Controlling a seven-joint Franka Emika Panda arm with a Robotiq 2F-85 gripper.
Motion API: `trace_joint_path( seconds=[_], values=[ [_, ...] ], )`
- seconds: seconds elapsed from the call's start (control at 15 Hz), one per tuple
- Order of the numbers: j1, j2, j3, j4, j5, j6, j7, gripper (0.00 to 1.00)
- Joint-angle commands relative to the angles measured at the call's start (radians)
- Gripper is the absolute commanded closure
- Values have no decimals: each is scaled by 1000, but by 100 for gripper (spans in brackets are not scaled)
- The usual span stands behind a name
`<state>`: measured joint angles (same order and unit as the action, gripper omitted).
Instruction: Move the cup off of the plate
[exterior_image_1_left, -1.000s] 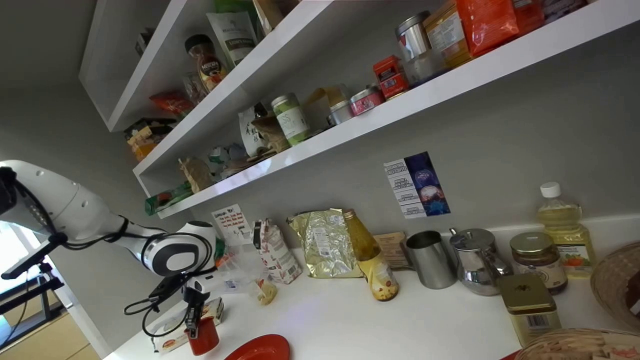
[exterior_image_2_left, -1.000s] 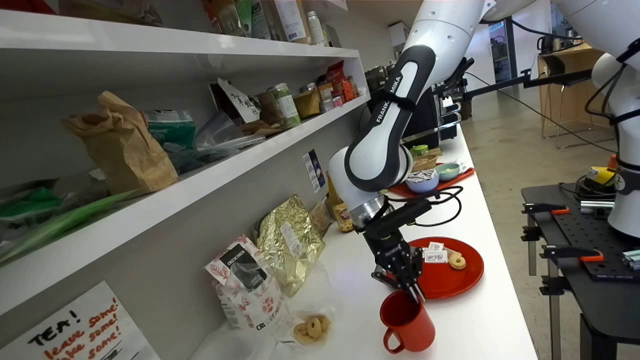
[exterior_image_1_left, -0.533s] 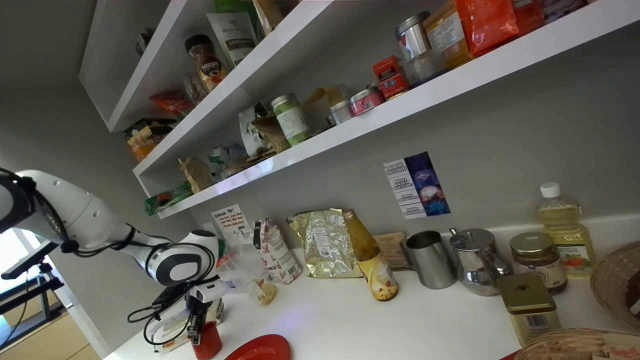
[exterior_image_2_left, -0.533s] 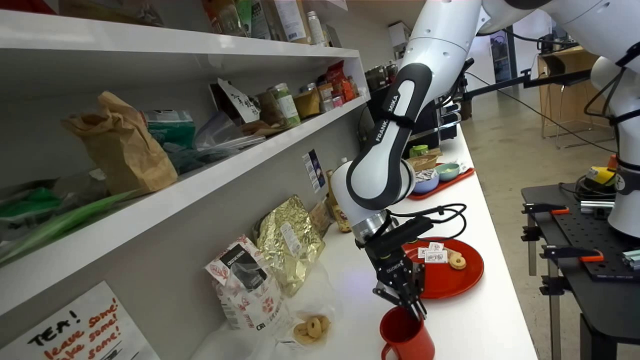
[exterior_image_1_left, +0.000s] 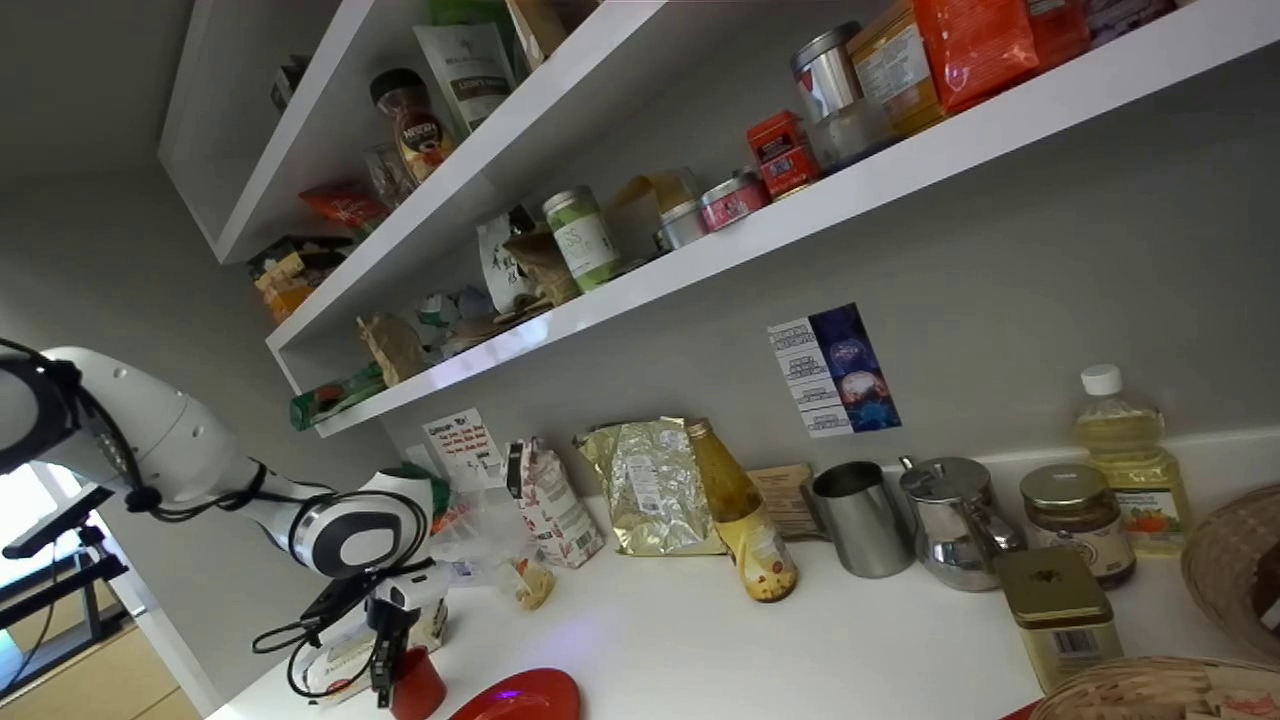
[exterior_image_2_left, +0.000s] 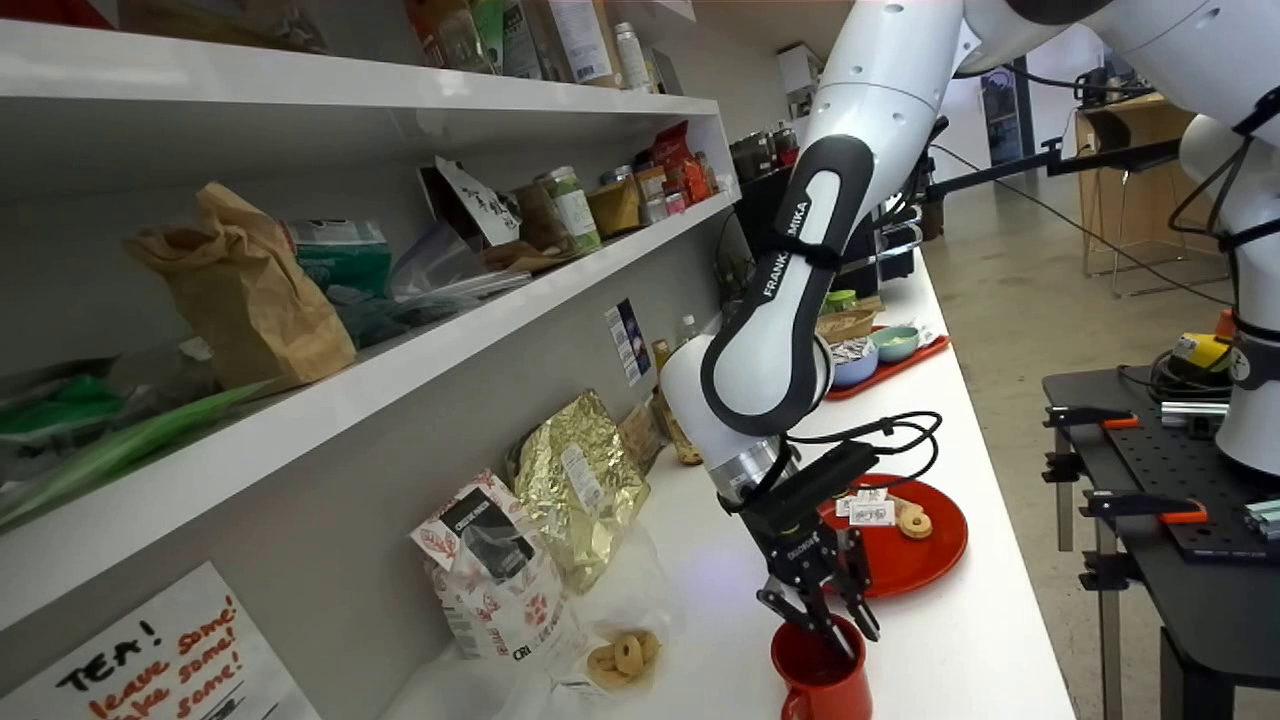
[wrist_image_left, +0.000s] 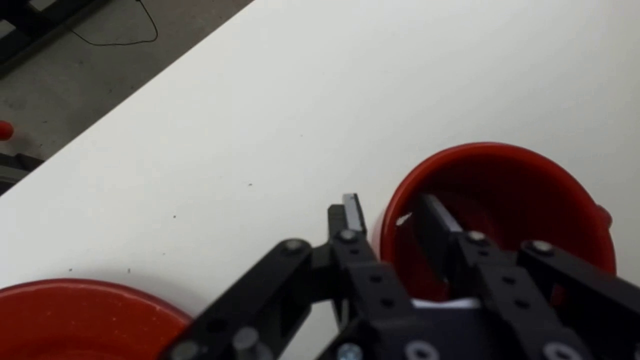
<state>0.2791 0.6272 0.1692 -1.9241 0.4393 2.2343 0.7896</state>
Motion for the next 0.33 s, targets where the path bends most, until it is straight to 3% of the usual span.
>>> trace_joint_path(
  seconds=[0.0,0.07,0.13,0.27],
  values=[
    [-5,-18,-1,-7,1,-16,-9,36],
    [1,0,-3,1,1,-2,-1,28],
    [1,0,-3,1,1,-2,-1,47],
    [1,0,-3,1,1,-2,-1,31]
  ],
)
